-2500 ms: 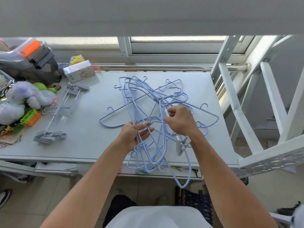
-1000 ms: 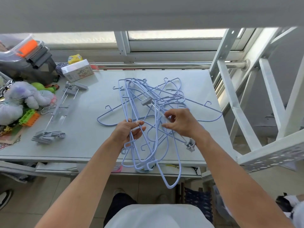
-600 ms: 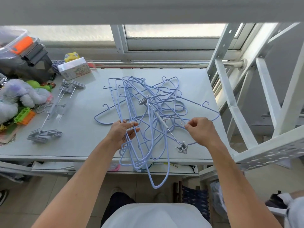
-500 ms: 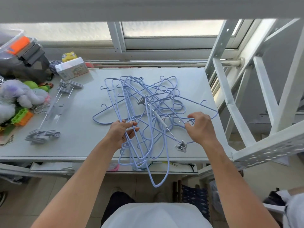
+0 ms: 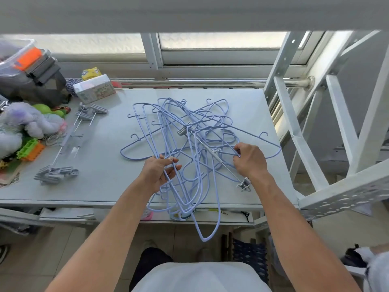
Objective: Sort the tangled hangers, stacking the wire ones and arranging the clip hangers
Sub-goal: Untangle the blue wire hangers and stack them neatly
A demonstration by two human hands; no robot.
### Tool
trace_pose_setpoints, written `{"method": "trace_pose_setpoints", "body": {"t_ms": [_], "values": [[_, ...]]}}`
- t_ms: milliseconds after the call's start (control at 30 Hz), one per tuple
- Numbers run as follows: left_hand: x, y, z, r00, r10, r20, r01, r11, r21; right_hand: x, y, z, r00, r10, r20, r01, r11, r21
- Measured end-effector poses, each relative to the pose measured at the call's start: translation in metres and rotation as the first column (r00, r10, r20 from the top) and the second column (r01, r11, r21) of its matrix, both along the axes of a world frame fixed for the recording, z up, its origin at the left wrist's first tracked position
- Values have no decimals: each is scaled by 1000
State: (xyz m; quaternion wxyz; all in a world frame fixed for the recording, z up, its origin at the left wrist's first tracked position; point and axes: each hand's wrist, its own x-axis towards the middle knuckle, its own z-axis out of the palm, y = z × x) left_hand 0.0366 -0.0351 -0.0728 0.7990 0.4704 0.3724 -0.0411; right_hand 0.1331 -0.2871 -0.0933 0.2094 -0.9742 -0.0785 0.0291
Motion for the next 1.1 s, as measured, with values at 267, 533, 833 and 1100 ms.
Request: {"method": "trace_pose_setpoints", "body": {"t_ms": [267,533,833,1100], "values": [[3,2,-3,1000,14,4,-14,1000,-14,0,-9,1,992,-6,-122,38,965,260],[5,5,-4,999,33,20,-33,999,-15,19,-18,25,833,96,-545,287,767,574],[3,-2,-4,1000,6,0,-6,1000,26,28,3,28,800,-59,-597,270,924,271],[4,-5,-3,998,51,-21,-50,998,39,-37,31,45,993,50,-105,-31,984,177]]}}
